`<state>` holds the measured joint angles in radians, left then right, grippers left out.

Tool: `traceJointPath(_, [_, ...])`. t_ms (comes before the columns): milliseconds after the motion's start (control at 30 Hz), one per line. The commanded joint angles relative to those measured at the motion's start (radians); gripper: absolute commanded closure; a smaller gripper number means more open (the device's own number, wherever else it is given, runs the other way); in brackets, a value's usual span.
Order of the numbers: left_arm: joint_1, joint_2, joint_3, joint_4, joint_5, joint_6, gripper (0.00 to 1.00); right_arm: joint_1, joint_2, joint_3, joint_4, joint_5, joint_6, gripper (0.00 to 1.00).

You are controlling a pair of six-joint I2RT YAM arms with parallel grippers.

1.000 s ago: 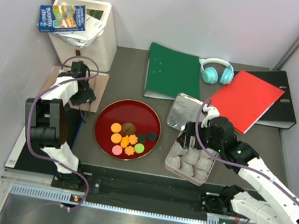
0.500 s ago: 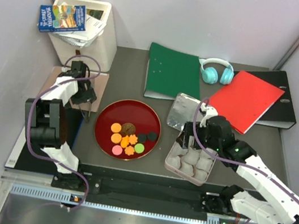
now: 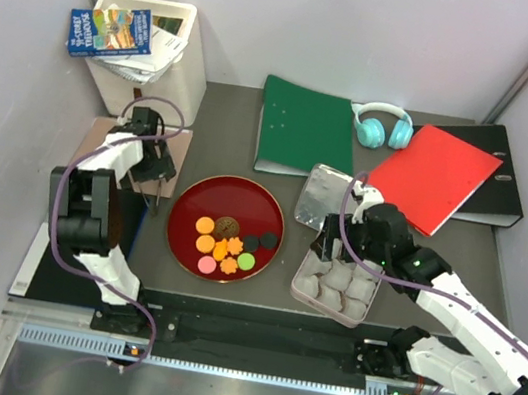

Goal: Pack the cookies

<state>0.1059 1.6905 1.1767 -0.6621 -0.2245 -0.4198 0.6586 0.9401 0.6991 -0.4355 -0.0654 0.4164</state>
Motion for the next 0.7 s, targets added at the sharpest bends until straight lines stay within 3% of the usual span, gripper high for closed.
traceJointPath(0, [0.011, 0.066, 0.021, 0.053, 0.005, 0.0, 0.01, 0.009, -0.006, 0.028, 0.02, 0.016, -0.004, 0.01])
traceJointPath(333, [0.031, 0.193, 0.127, 0.051, 0.022, -0.007, 0.05, 0.009, 0.008, 0.037, 0.011, 0.029, -0.007, 0.01])
traceJointPath(533, [0.029, 0.173, 0.112, 0.042, 0.016, -0.01, 0.18, 0.009, 0.017, 0.045, 0.009, 0.039, -0.008, 0.01])
traceJointPath(667, [0.031, 0.132, 0.071, 0.05, 0.004, -0.007, 0.32, 0.007, 0.028, 0.051, 0.015, 0.032, -0.008, 0.01])
